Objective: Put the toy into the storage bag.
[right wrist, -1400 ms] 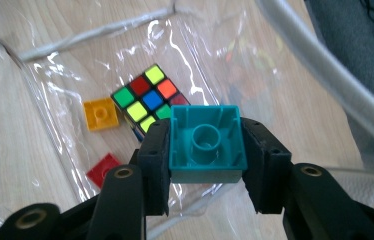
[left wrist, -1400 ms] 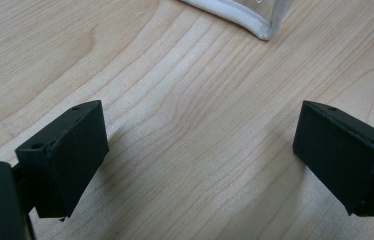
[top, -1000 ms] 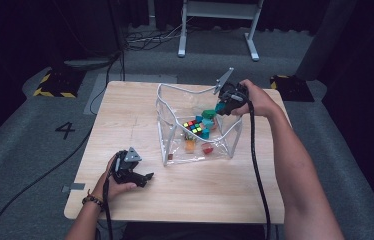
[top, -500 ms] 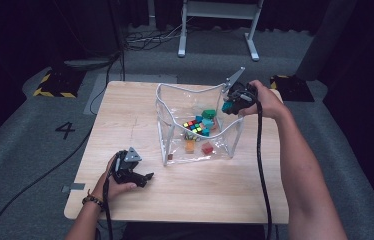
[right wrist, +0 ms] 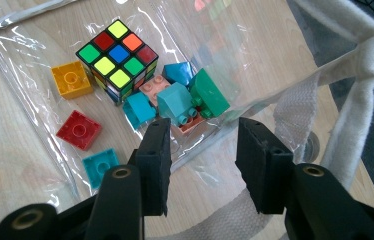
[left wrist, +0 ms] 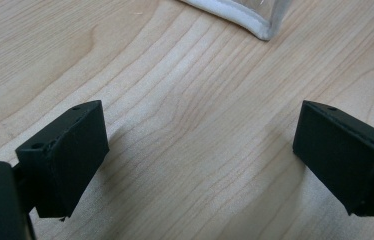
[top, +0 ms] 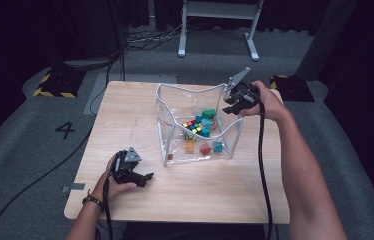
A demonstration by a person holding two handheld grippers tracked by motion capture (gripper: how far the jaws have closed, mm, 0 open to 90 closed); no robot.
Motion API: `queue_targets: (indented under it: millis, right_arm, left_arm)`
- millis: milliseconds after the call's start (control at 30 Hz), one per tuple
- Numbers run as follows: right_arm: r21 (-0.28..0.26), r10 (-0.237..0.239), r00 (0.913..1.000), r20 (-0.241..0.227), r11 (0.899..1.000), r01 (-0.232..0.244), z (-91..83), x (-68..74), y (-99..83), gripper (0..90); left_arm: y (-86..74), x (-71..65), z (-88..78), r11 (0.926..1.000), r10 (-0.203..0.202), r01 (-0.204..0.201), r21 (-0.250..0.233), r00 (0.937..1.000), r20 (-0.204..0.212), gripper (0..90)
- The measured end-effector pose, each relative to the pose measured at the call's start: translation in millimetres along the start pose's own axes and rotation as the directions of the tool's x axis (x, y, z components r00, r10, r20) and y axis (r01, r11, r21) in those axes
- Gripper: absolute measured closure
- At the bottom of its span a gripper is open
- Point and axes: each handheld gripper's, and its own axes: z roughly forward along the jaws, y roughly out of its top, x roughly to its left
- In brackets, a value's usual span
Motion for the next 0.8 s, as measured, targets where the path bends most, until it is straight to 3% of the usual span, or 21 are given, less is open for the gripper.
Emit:
queue_targets:
  millis: [200, 233, 433, 467, 800]
  right_arm:
    - [-0.026, 0.013, 0.9999, 0.011, 1.0, -0.013, -1.9, 1.3, -0.5, 55.1]
    - [-0.044, 0.001, 0.9999, 0.012, 0.999, -0.001, -2.1, 0.7, -0.9, 53.7]
    - [-0.094, 0.049, 0.9985, 0.024, 0.995, -0.047, -6.0, 3.5, -2.3, 47.4]
    - [-0.112, 0.038, 0.9989, 0.027, 0.993, -0.035, -6.2, 3.4, -2.6, 46.5]
    - [-0.147, 0.076, 0.9941, 0.078, 0.987, -0.063, -12.4, 8.3, -3.4, 37.8]
  left_arm:
    - [-0.3, -0.6, -0.4, 0.9999, -0.009, 0.009, 0.008, 1.0, 0.004, 7.7]
    - [-0.2, -0.5, -0.2, 1.0, -0.007, 0.007, 0.005, 1.0, 0.003, 7.7]
    - [-0.2, -0.4, -0.2, 1.0, -0.006, 0.006, 0.005, 1.0, 0.003, 7.7]
    - [-0.2, -0.4, -0.2, 1.0, -0.006, 0.006, 0.004, 1.0, 0.003, 7.7]
    - [-0.2, -0.5, -0.2, 1.0, -0.007, 0.007, 0.005, 1.0, 0.003, 7.7]
